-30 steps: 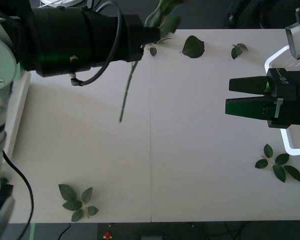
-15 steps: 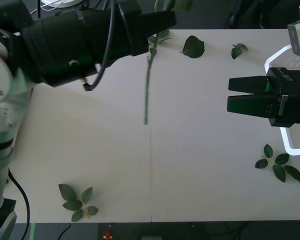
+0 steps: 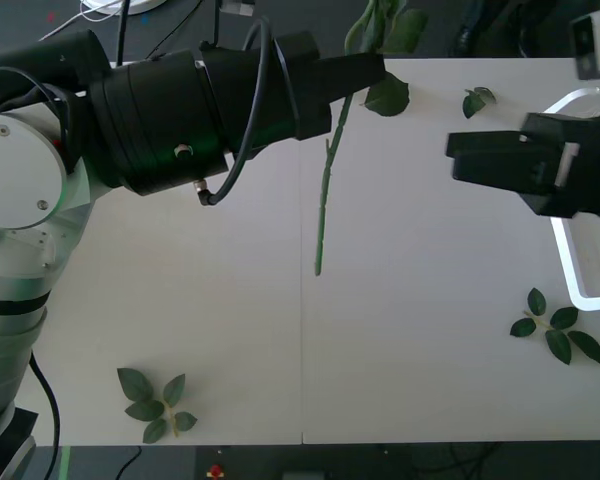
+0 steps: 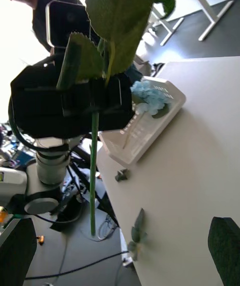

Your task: Place the red flowers into the right box and the blue flowers into the left box. If a person shows an open palm, hand one flower to the person first, then continue sorting.

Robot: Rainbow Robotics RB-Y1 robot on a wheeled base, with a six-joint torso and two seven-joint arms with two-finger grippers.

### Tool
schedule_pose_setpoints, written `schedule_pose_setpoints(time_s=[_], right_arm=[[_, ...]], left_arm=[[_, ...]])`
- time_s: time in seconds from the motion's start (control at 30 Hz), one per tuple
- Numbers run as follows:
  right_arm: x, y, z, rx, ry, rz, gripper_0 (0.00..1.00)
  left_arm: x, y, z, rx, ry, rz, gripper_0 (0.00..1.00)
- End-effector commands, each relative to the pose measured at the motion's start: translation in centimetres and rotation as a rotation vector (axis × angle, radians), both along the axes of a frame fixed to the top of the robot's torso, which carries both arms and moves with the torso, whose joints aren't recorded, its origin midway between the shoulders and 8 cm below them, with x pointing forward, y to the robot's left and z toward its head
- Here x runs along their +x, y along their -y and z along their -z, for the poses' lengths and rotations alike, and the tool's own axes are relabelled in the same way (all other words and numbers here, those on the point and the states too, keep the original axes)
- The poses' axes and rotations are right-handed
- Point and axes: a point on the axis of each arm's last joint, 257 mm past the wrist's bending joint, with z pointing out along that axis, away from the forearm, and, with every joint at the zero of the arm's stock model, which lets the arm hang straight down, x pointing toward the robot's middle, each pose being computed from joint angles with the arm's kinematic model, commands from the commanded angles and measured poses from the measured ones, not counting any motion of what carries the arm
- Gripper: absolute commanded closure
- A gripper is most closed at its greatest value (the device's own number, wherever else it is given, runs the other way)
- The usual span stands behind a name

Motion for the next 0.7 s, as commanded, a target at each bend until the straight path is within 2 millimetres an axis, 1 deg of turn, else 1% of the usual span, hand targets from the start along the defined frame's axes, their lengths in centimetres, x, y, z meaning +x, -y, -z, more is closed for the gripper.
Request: schedule_pose_setpoints(time_s=[0.03,0.43,0.53,0.7], right_arm=[[-0.2,-2.3,-1.5,0.048,-0.001,-0.06,0.0],[-0.5,-5.1,-1.4,0.072,-0.013,-0.114,0.0],[-0.4,-6.0,-1.4,0.085,-0.013,-0.117,0.0],[-0.2,-6.8,-1.7,0.106,-0.007,-0.115,0.0]], left_arm=[[-0.5,0.2,0.1,-0.031,-0.056,0.019,1.0],[-0.5,0.2,0.1,-0.031,-0.056,0.019,1.0],[-0.5,0.2,0.1,-0.031,-0.056,0.019,1.0],[-0.5,0.2,0.1,-0.031,-0.056,0.019,1.0]])
